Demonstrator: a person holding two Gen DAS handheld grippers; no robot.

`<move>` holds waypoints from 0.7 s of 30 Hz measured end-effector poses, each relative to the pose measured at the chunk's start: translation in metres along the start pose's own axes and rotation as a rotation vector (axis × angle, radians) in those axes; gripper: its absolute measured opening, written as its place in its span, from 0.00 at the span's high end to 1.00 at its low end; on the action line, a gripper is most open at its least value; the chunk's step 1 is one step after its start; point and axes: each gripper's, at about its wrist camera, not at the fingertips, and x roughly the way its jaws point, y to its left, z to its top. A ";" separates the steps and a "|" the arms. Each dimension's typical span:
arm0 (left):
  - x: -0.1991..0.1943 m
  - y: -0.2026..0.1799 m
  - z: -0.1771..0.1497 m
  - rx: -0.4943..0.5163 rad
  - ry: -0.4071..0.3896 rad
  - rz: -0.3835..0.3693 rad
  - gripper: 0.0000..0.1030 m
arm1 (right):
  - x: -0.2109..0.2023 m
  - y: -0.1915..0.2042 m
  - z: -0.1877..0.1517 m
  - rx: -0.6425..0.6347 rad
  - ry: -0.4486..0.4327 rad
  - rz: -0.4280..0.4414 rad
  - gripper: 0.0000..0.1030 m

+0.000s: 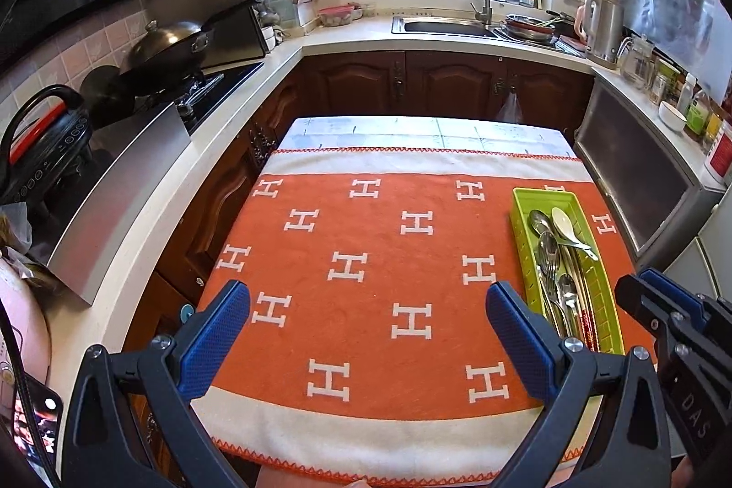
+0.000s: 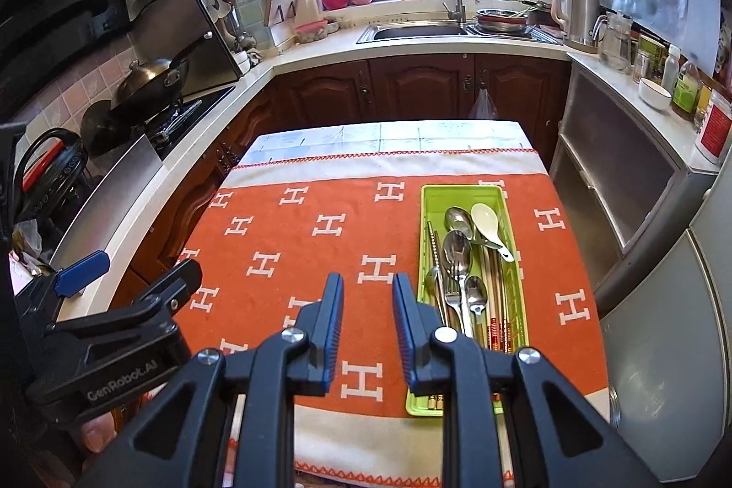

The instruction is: Organize utensils

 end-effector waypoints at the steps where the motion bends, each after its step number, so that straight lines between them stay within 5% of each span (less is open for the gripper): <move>1: 0.001 0.000 0.000 0.001 0.002 0.001 0.01 | 0.000 0.001 0.000 -0.005 -0.002 0.000 0.79; 21: 0.011 -0.004 -0.001 0.008 0.032 -0.022 0.01 | 0.004 0.009 0.002 -0.024 -0.001 0.003 0.79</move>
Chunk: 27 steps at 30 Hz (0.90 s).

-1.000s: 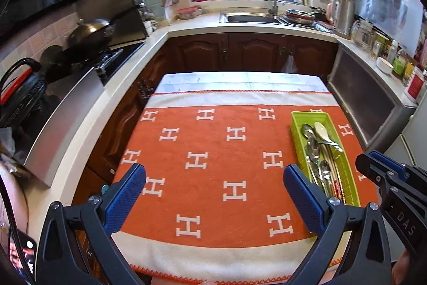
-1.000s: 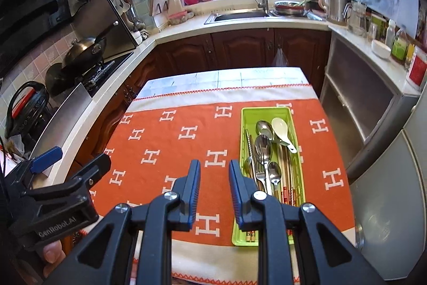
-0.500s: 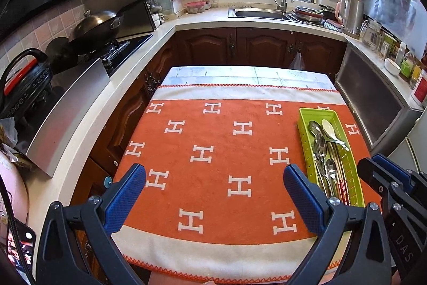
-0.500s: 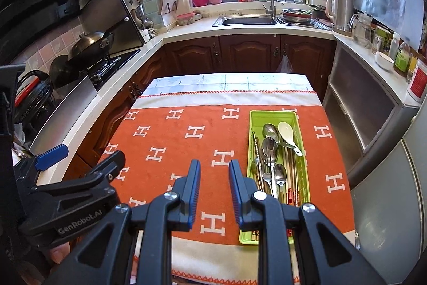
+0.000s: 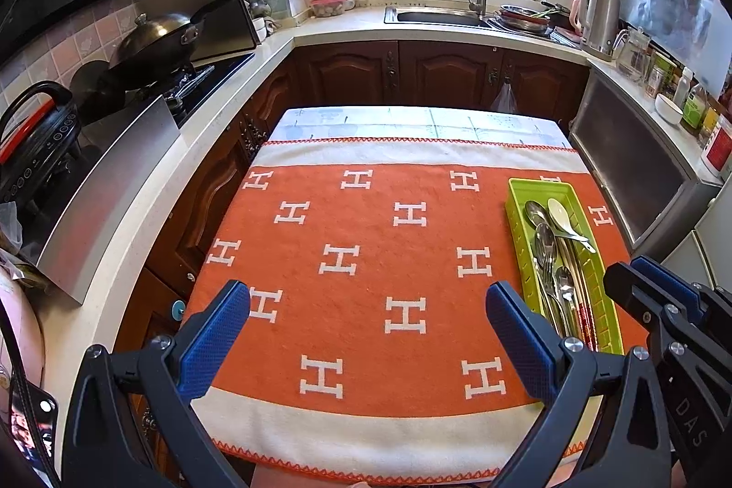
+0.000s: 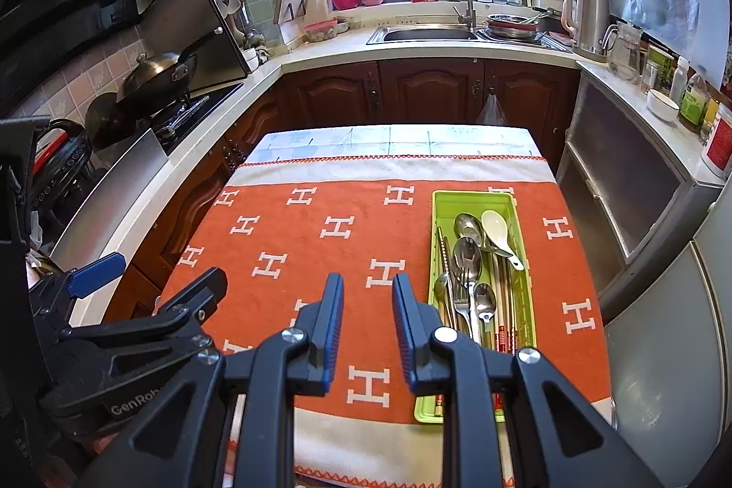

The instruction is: Organize utensils

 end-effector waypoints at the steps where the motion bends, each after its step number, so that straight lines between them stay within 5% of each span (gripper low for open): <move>1: 0.000 0.000 0.000 0.000 0.001 0.000 0.01 | 0.001 0.001 0.000 -0.001 0.002 0.001 0.79; 27: 0.007 0.000 0.001 -0.001 0.023 -0.013 0.01 | 0.010 0.003 -0.001 0.002 0.029 0.011 0.79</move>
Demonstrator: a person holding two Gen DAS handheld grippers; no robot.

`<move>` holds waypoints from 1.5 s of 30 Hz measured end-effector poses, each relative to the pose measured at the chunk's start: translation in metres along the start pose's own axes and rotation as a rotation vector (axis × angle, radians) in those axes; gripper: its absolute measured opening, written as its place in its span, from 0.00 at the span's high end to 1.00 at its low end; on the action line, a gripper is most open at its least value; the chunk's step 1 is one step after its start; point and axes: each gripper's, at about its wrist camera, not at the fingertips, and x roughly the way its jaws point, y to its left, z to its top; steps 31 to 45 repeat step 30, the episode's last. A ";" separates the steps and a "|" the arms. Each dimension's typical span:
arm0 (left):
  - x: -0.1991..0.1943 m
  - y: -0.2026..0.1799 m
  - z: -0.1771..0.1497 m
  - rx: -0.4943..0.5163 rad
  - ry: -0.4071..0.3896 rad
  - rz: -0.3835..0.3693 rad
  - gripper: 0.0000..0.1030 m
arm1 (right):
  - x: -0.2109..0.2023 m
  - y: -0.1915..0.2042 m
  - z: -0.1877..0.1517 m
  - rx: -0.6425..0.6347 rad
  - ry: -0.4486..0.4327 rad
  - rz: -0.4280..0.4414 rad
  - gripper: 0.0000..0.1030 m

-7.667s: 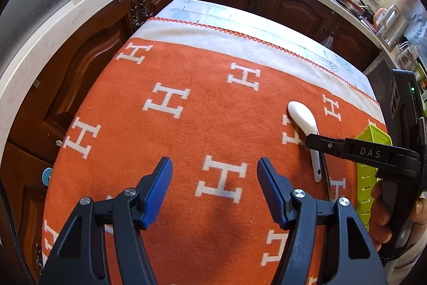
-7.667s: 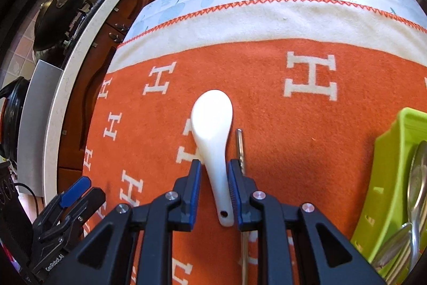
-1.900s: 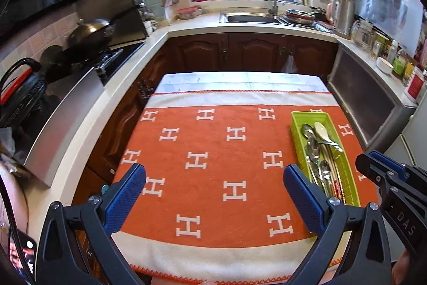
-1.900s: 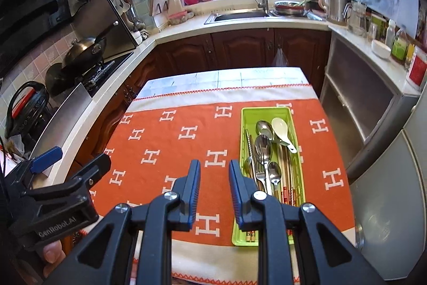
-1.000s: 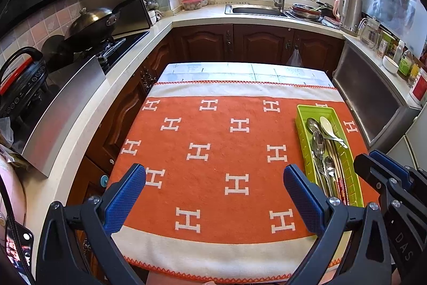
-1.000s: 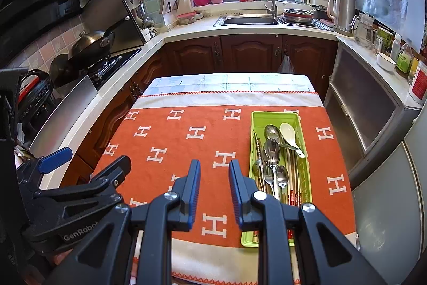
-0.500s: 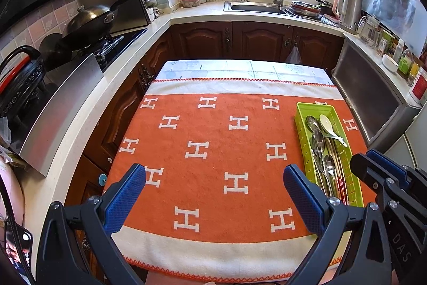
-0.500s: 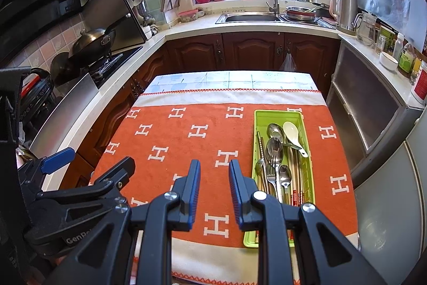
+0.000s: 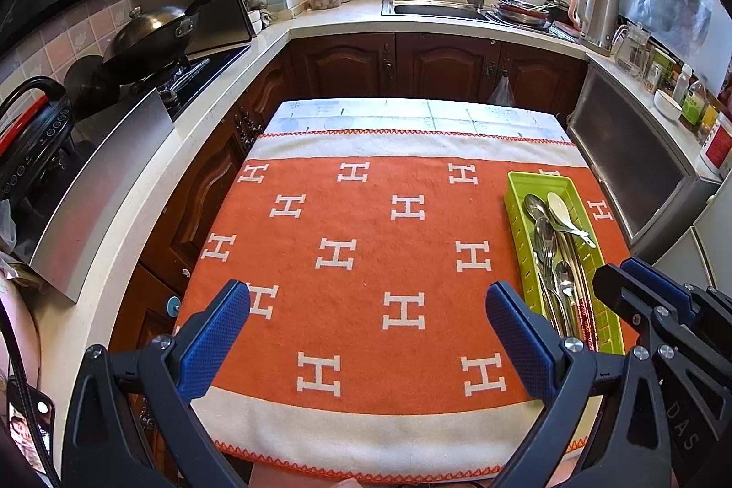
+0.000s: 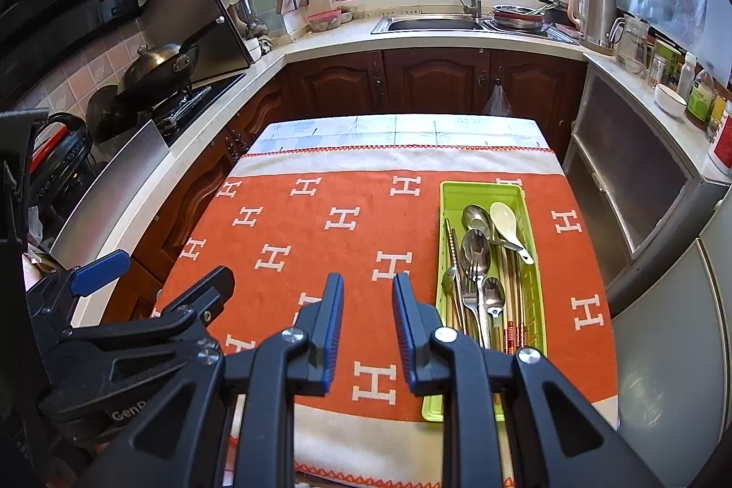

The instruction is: Organize utensils

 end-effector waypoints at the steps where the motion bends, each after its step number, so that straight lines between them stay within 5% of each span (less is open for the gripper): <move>1: 0.000 0.000 0.000 0.001 0.000 0.000 0.01 | 0.000 0.000 0.000 0.000 0.000 0.000 0.79; 45: 0.006 0.005 -0.012 -0.008 0.013 -0.012 0.01 | 0.002 0.002 -0.005 -0.001 0.008 -0.003 0.79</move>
